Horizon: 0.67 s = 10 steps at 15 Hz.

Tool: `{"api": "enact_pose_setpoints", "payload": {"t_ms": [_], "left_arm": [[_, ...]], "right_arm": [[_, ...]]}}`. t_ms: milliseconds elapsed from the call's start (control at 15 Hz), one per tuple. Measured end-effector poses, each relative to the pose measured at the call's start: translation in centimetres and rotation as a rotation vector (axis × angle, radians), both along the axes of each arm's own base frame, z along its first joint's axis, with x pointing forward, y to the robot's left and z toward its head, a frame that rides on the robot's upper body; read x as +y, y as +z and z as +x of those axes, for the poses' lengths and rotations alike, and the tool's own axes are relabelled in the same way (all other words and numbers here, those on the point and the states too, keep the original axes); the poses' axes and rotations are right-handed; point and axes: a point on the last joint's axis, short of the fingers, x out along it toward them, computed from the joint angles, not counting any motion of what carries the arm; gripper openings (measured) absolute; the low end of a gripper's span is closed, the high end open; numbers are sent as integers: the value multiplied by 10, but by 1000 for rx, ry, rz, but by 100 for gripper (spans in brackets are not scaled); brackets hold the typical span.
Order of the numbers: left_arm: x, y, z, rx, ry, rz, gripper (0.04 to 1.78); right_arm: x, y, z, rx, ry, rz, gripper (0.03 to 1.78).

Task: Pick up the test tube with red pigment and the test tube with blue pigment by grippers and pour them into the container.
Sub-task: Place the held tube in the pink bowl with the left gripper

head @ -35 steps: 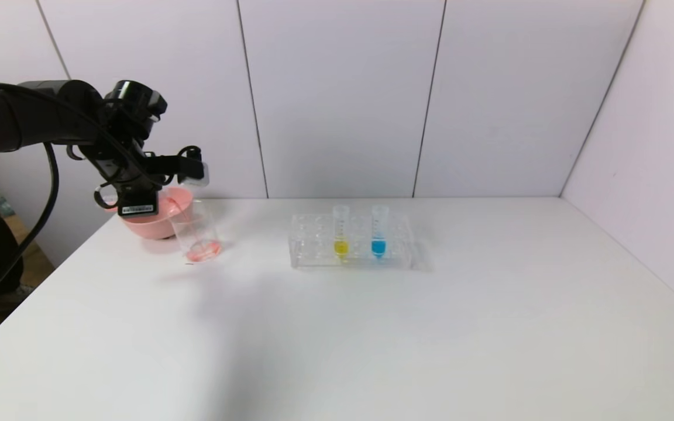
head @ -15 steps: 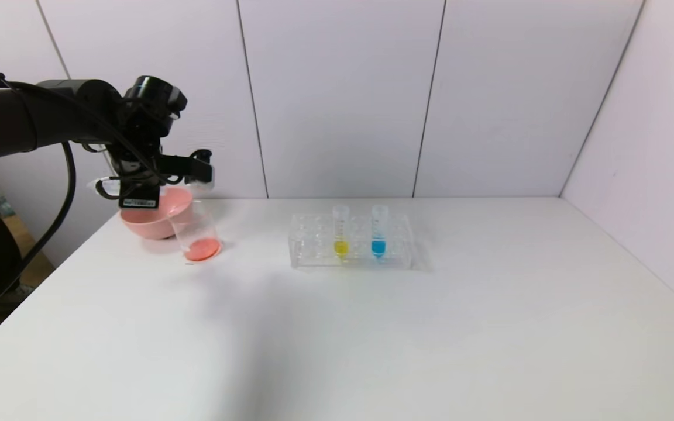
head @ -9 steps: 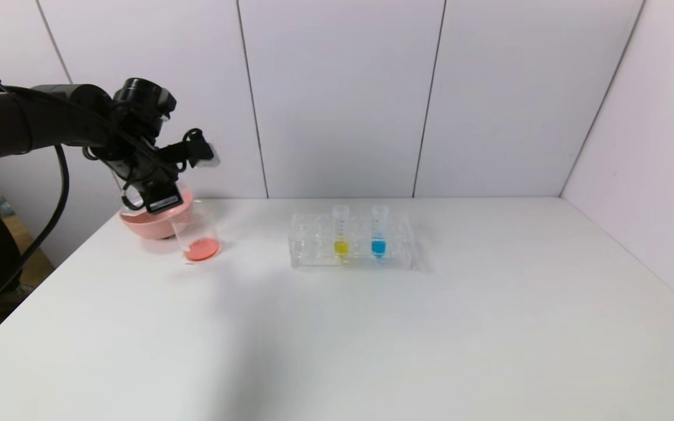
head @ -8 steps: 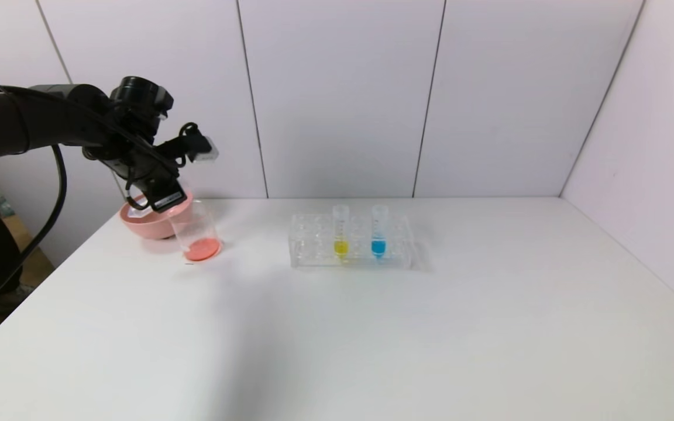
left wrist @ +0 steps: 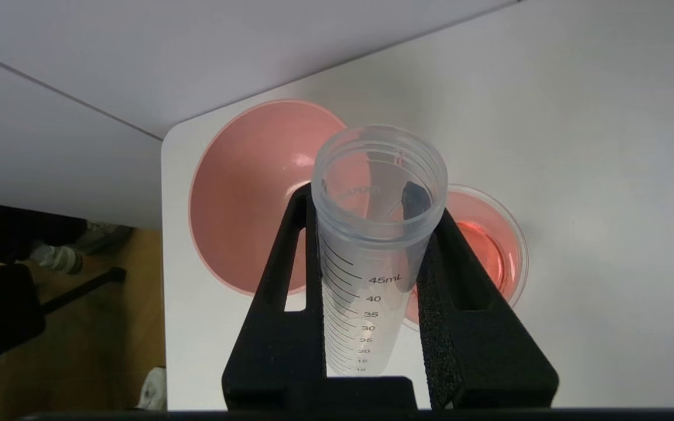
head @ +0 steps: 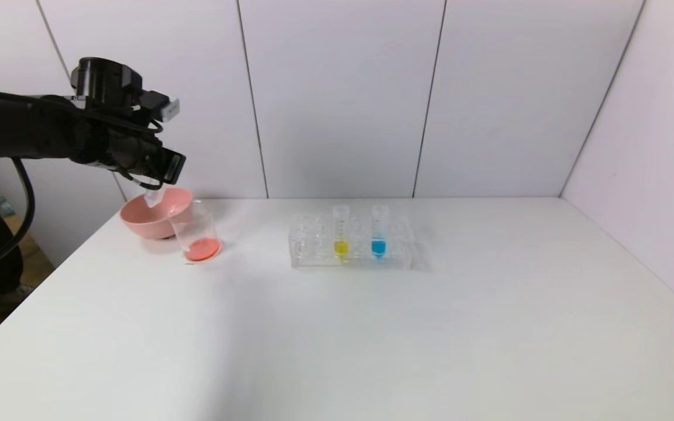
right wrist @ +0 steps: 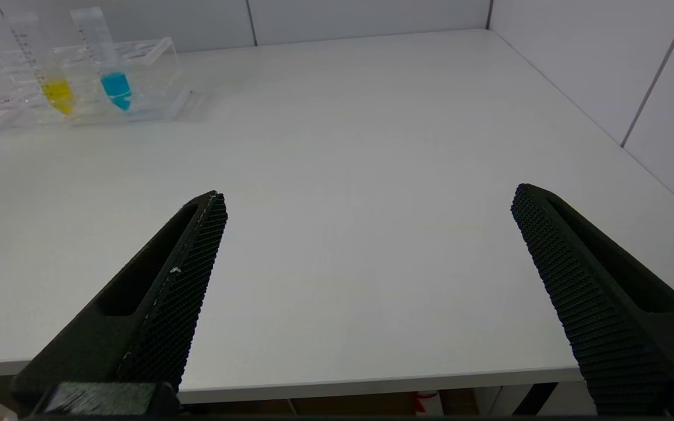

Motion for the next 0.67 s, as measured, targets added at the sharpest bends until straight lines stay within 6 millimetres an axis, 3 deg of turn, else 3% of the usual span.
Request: {"api": "enact_pose_setpoints", "payload": {"t_ms": [200,667], "left_arm": [[5,-5,-14,-144,115,-102,46],[14,-42,-50,-588,295,-241,46]], "right_arm": [[0,0,0,0,0,0,177],[0,0,0,0,0,0,177]]}}
